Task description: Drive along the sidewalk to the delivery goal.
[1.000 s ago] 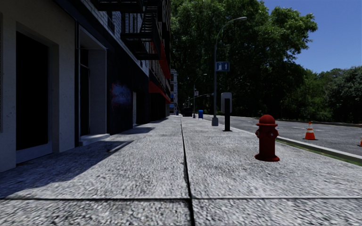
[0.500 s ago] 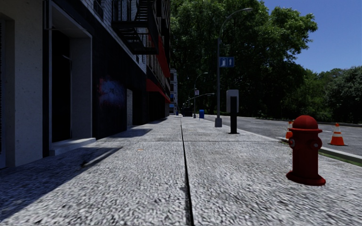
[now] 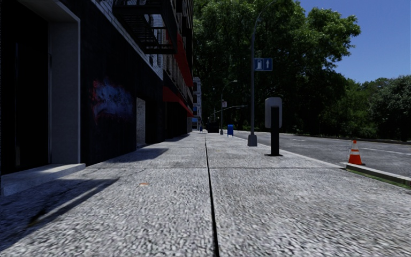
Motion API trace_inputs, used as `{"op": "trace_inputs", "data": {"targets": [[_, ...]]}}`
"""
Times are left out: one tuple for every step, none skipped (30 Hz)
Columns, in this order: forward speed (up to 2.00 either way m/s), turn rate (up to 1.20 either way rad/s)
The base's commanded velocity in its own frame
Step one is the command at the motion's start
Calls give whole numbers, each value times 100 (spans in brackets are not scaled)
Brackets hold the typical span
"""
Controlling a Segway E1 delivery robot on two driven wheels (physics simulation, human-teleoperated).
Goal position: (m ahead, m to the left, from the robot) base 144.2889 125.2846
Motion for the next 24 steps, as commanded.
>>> {"op": "trace_inputs", "data": {"targets": [[195, 0], [195, 13], [195, 18], [195, 23], [195, 23], [195, 34], [195, 37], [195, 37], [195, 37], [195, 37], [195, 36], [195, 25], [195, 16], [195, 16], [195, 12], [195, 0], [195, 0], [195, 0], [195, 0], [195, 0], [195, 0], [195, 0], [195, 0], [195, 0]]}}
